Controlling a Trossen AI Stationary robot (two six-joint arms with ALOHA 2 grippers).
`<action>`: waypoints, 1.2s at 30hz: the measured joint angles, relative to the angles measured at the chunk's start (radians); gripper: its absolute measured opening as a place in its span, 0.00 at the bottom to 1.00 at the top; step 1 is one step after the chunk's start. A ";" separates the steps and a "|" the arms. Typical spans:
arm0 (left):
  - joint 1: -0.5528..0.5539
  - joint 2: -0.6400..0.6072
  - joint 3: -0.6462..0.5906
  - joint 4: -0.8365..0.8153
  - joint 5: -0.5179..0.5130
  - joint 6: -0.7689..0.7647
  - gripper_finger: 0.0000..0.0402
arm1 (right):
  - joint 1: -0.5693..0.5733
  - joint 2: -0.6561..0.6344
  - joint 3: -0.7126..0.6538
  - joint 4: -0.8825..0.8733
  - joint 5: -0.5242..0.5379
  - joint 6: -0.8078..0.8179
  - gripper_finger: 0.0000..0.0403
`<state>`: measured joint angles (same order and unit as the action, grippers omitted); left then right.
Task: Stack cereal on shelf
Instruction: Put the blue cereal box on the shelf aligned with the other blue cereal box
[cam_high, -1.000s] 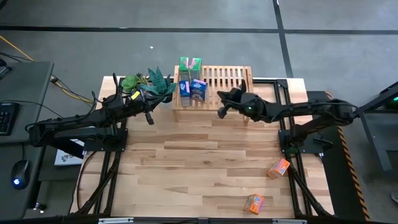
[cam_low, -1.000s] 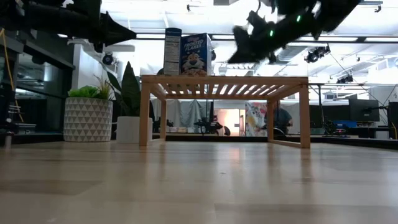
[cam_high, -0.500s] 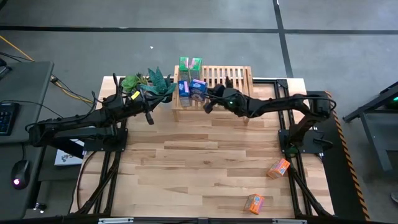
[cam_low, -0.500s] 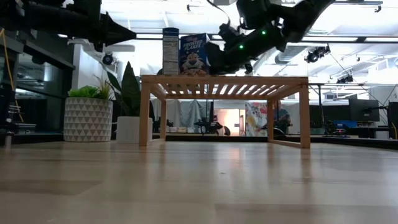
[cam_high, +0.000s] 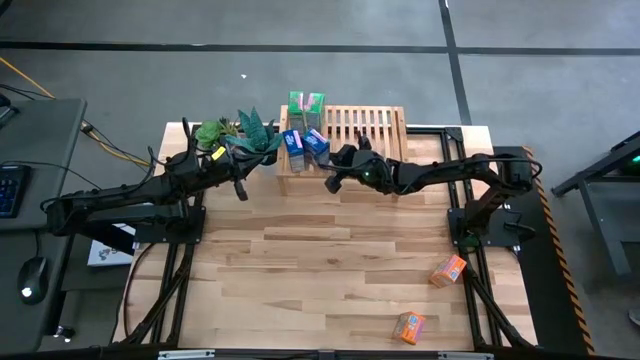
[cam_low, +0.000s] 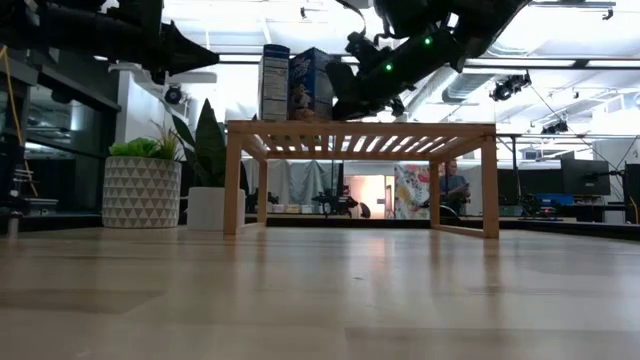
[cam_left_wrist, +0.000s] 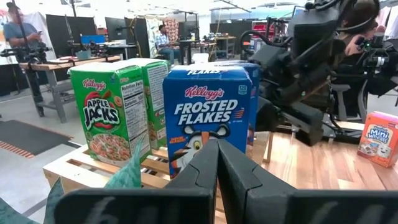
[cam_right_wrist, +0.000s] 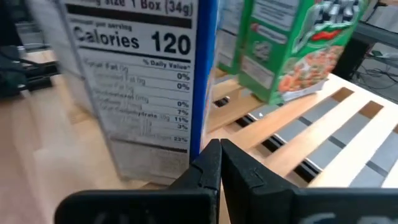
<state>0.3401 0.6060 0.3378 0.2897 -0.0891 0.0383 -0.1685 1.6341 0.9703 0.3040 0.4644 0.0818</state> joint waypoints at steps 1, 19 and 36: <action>0.000 0.000 0.000 0.000 0.000 0.000 0.00 | 0.005 0.000 0.000 0.000 0.001 0.000 0.00; 0.000 0.068 0.000 0.018 0.075 0.001 0.00 | 0.058 0.000 0.000 0.007 -0.001 0.037 0.00; 0.001 0.492 0.140 0.098 0.076 0.000 0.00 | 0.063 -0.001 0.000 0.007 -0.001 0.078 0.00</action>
<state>0.3408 1.0977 0.4782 0.3880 -0.0133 0.0385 -0.1055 1.6333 0.9703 0.3107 0.4637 0.1600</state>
